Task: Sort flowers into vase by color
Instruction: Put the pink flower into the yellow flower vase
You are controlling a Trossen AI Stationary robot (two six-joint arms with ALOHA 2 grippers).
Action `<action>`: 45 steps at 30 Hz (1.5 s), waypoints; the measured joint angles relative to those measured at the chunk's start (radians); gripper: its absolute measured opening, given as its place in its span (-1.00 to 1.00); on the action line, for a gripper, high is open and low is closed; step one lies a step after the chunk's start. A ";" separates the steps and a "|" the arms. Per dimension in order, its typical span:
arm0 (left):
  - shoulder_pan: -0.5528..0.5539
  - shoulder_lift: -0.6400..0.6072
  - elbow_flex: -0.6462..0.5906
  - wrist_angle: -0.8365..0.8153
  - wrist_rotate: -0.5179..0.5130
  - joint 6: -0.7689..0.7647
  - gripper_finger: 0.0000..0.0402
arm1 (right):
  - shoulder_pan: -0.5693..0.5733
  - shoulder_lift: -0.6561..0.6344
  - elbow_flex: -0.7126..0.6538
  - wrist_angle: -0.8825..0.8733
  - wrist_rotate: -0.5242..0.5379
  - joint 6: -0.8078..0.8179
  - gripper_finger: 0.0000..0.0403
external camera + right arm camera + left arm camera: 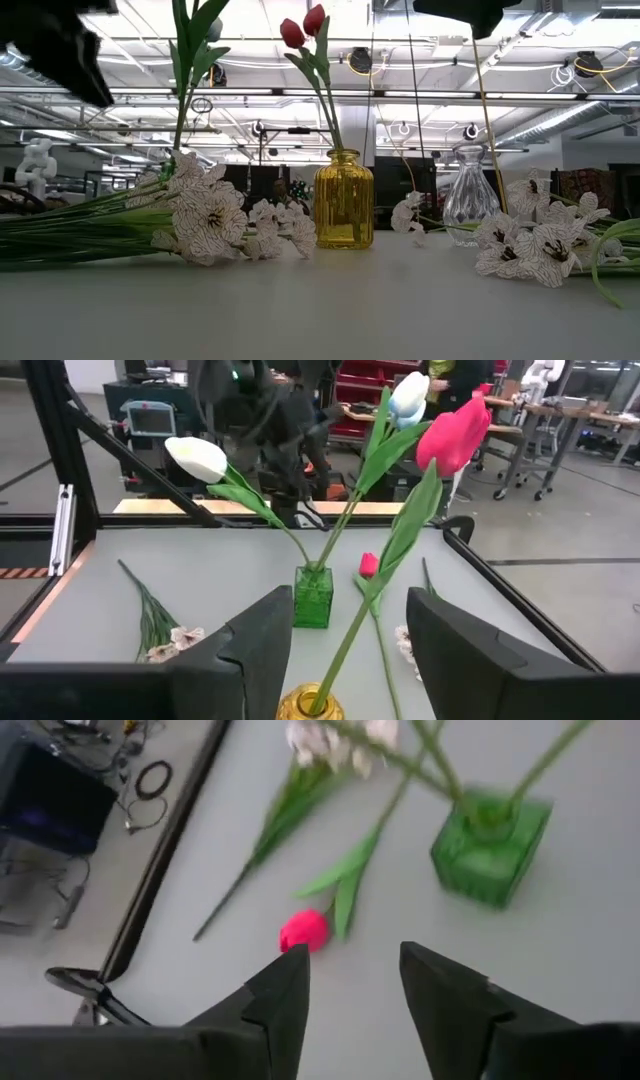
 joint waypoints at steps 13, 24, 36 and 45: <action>0.301 0.125 -0.064 0.327 0.179 0.328 -0.15 | 0.000 0.000 0.000 -0.021 -0.023 -0.015 -0.06; 0.275 0.141 -0.064 0.311 0.183 0.164 -0.03 | -0.040 -0.014 0.052 -0.141 0.080 -0.042 -0.06; 0.106 0.141 -0.064 0.322 0.166 -0.115 -0.03 | -0.552 0.008 0.038 -0.304 -0.485 -0.099 -0.06; -0.012 0.141 -0.064 0.328 0.145 -0.275 -0.03 | -0.765 0.411 0.071 -0.046 -0.913 -0.150 -0.06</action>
